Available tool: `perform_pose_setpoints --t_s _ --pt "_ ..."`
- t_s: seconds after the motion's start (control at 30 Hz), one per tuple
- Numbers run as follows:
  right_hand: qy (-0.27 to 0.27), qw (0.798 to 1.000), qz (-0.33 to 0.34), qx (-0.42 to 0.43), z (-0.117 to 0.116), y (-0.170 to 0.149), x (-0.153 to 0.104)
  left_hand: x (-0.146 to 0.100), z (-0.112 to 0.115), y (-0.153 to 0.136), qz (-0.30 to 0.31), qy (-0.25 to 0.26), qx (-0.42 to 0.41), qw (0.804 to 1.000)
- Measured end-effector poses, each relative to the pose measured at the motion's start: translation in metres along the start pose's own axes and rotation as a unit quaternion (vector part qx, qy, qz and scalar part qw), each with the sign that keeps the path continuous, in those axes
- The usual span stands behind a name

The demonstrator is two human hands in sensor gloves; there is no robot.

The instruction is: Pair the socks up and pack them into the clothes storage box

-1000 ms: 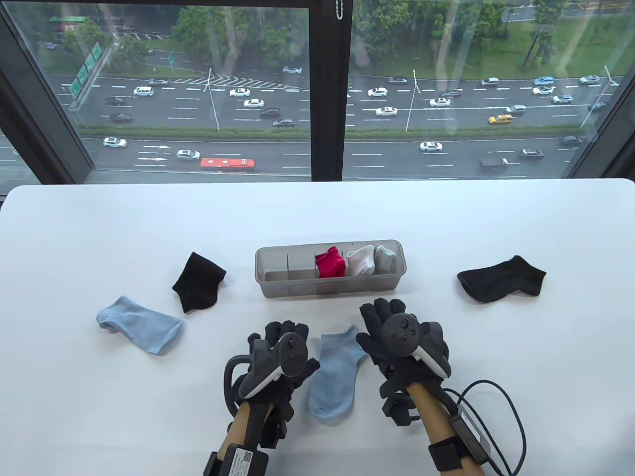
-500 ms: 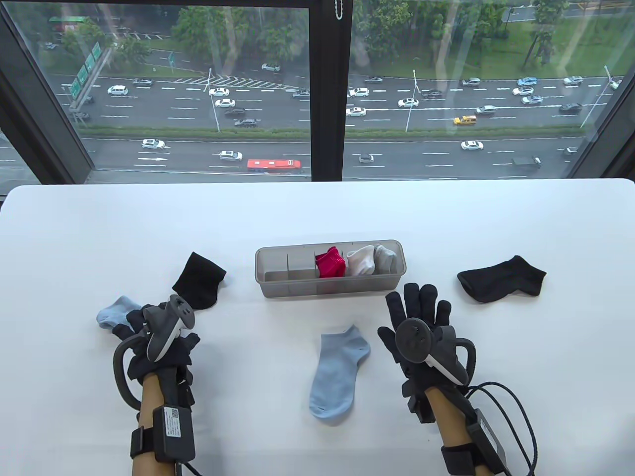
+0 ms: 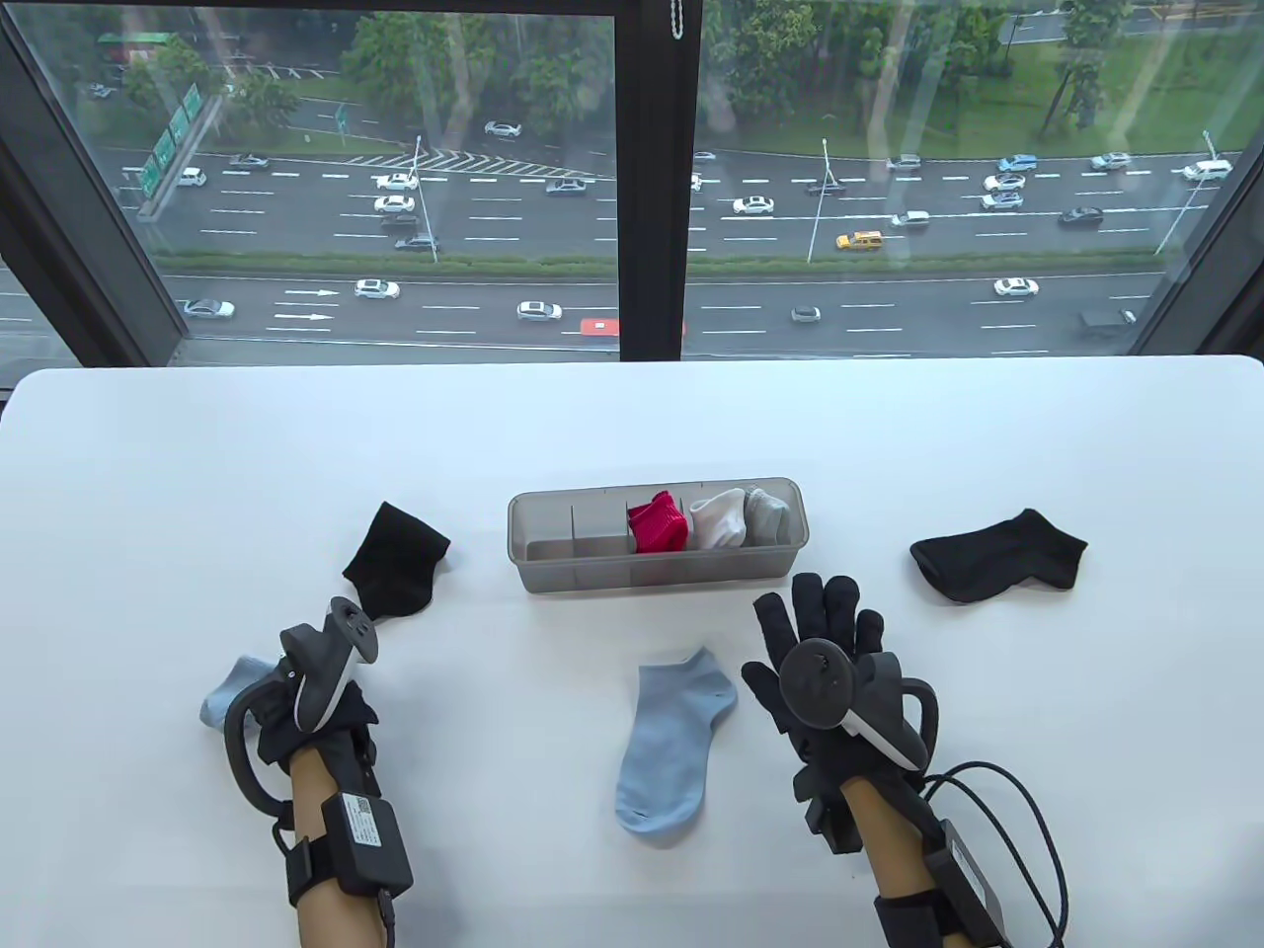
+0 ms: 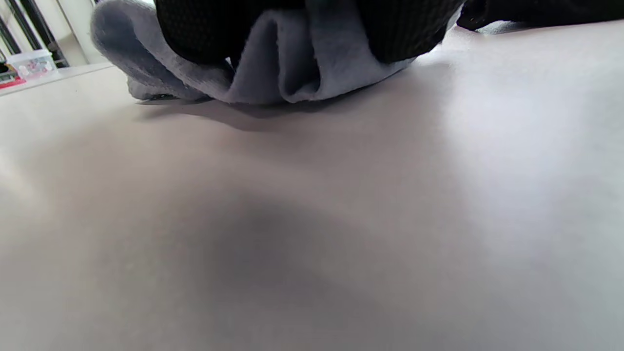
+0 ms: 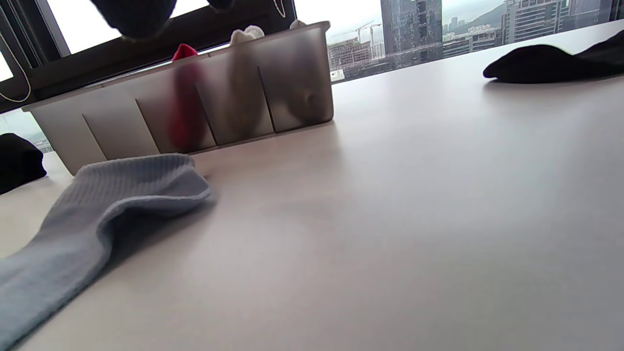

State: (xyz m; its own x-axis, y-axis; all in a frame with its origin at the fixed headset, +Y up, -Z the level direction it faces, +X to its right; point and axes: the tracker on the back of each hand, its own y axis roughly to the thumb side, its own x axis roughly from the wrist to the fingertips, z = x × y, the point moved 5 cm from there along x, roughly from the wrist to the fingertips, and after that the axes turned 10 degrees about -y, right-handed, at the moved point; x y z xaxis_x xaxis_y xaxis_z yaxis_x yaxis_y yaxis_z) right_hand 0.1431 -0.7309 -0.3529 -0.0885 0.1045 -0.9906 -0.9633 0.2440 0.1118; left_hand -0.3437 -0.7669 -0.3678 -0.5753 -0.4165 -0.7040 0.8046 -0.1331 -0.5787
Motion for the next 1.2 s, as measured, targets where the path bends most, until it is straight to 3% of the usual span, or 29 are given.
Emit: perform_pose_setpoints --t_s 0.07,0.17,0.23,0.33,0.43,0.67,0.77,0.9,0.97,1.07,1.13,1.2 --pt "0.004 1.0 0.002 0.005 -0.002 0.002 0.0 -0.002 0.0 -0.005 0.002 -0.02 -0.002 1.0" --pt "0.019 1.0 0.003 0.02 -0.005 0.005 0.0 -0.015 -0.018 -0.014 0.006 0.033 -0.028 0.999" --pt "0.031 0.999 0.006 0.038 -0.007 0.009 0.0 -0.036 -0.04 -0.013 0.067 0.086 -0.106 0.988" --pt "0.04 0.997 0.015 0.058 -0.008 0.014 -0.003 -0.064 -0.061 0.002 0.146 0.095 -0.131 0.976" --pt "0.052 0.994 0.027 0.092 -0.008 0.022 -0.006 -0.113 -0.078 0.041 0.276 0.108 -0.135 0.945" --pt "0.07 0.973 0.093 0.2 -0.003 0.045 -0.014 -0.201 -0.051 0.152 0.475 0.075 -0.114 0.869" --pt "0.084 0.96 0.119 0.24 -0.001 0.052 -0.015 -0.221 -0.032 0.187 0.536 0.046 -0.123 0.834" --pt "0.107 0.942 0.121 0.294 -0.006 0.049 -0.012 -0.23 -0.016 0.204 0.581 0.001 -0.18 0.794" --pt "0.08 0.937 0.102 0.325 -0.006 0.041 -0.009 -0.227 -0.01 0.205 0.584 -0.013 -0.185 0.79" --pt "0.037 0.947 0.088 0.307 -0.004 0.035 -0.007 -0.217 -0.01 0.192 0.546 0.029 -0.205 0.812" --pt "0.048 0.945 0.097 0.308 -0.006 0.039 -0.005 -0.211 -0.005 0.189 0.543 0.015 -0.208 0.813" --pt "0.048 0.945 0.087 0.31 -0.008 0.039 -0.006 -0.204 -0.004 0.182 0.513 0.035 -0.206 0.833"
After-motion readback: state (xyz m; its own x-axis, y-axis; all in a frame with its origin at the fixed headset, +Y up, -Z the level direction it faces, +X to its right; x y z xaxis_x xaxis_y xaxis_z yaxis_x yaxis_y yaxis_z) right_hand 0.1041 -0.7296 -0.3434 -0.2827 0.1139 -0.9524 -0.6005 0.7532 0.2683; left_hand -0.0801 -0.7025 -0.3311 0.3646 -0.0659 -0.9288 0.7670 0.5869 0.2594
